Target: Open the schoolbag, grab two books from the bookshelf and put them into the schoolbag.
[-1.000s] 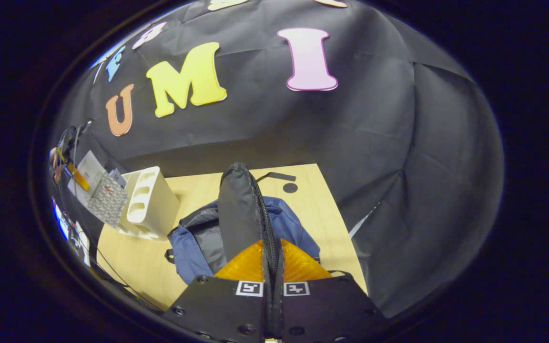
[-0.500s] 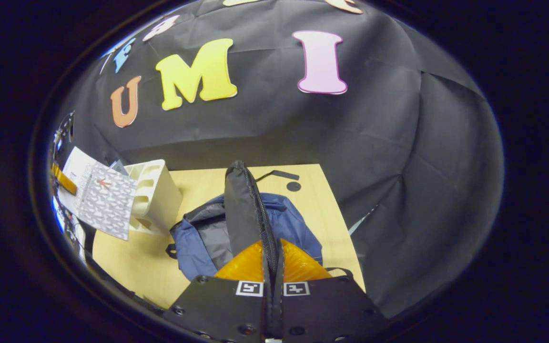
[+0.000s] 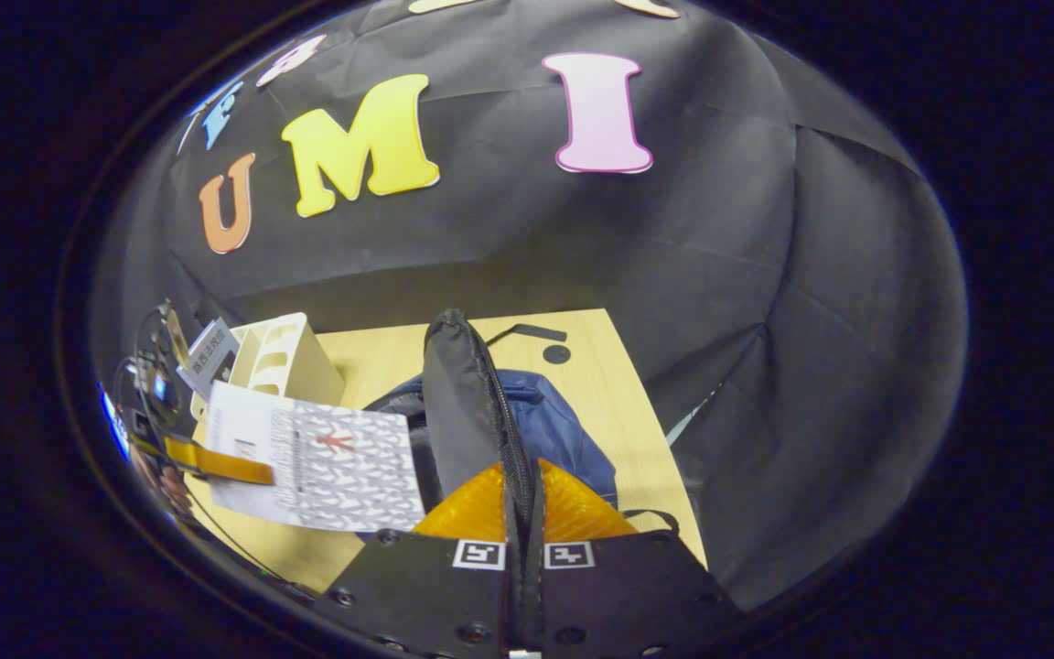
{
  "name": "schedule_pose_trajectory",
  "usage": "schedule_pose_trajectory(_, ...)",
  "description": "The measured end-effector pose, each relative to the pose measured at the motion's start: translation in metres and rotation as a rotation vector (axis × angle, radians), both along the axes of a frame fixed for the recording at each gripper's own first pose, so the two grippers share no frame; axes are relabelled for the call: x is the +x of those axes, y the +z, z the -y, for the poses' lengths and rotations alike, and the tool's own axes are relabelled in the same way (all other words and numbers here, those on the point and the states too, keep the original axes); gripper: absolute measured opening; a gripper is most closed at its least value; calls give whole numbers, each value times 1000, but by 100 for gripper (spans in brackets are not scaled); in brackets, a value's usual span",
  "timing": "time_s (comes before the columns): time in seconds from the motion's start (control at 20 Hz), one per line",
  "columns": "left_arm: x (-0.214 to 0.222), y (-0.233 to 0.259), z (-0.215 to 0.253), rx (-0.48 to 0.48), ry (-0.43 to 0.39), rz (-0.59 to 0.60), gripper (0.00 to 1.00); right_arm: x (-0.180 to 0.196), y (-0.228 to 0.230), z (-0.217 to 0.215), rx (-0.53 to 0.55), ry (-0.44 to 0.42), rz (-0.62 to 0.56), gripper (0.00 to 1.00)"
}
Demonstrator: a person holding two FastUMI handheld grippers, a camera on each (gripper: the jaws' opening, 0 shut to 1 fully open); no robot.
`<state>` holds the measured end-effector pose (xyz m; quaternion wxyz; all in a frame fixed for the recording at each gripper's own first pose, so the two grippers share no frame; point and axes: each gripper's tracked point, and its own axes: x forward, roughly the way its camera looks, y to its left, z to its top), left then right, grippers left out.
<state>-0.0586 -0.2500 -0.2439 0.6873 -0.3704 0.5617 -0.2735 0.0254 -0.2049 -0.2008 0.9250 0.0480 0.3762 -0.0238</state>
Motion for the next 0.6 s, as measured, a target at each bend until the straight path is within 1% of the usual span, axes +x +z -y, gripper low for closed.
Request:
schedule_pose_trajectory(0.05, -2, -12, 13, -26, 4, -34, 46, 1, 0, 2, 2, -1, -1, 1)
schedule_pose_trajectory(0.2, -1, -34, 41, -74, 9, -35, 45, 0, 3, 5, 3, 0, -5, 1)
schedule_pose_trajectory(0.25, 0, -33, 49, -99, 15, -37, 45, 2, 3, 6, 2, 0, -7, 1)
schedule_pose_trajectory(0.3, 0, -31, 56, -128, 22, -34, 41, 3, 2, 7, 1, 0, -11, 1)
schedule_pose_trajectory(0.35, -1, -33, 63, -137, 17, -27, 45, 2, 1, 9, 0, 0, -15, 1)
schedule_pose_trajectory(0.45, -6, -41, 79, -152, -9, -17, 45, 4, 1, 9, -3, 1, -24, 1)
schedule_pose_trajectory(0.5, -6, -47, 94, -176, -15, -22, 45, 6, 3, 10, -11, 6, -24, 1)
schedule_pose_trajectory(0.6, -1, -58, 103, -208, -2, -34, 45, 10, 6, 11, -27, 12, -18, 1)
